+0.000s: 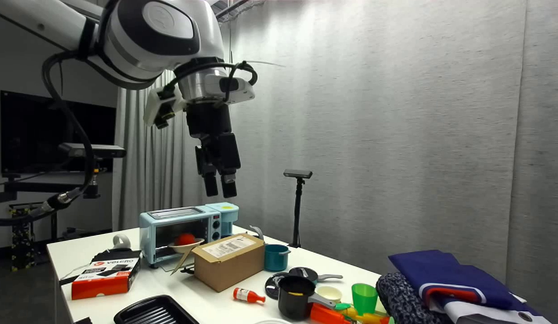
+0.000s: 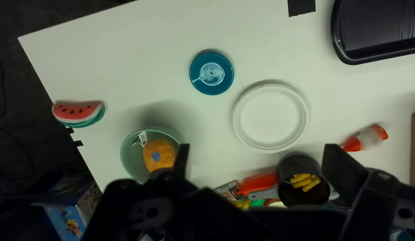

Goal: Move the bowl

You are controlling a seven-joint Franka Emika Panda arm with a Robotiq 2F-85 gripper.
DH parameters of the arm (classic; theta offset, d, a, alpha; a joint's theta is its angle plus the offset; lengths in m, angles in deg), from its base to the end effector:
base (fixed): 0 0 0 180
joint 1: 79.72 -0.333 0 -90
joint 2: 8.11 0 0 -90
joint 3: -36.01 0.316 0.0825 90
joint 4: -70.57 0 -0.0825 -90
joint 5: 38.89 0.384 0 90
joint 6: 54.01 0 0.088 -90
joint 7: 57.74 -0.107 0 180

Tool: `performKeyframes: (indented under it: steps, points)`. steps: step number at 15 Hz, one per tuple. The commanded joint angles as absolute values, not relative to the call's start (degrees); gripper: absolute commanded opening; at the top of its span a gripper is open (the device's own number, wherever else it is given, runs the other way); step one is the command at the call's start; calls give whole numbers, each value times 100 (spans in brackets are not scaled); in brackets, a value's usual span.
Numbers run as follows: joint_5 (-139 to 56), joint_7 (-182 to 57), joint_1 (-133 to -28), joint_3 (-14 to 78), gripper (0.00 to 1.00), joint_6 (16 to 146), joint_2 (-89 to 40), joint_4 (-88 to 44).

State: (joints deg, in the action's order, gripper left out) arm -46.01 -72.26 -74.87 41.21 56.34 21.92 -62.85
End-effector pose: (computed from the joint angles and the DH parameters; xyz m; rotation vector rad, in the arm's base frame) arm 0.4068 -0.0015 0.5436 2.9681 -0.3284 0.2069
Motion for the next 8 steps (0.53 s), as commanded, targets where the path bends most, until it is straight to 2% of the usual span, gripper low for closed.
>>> performKeyframes:
  steps: [1,8]
  points:
    - [-4631,-7249,-7551,4068,100,5621,2185,-6274]
    - [-4725,-7366,-7507,4112,100,5777,2210,-6326]
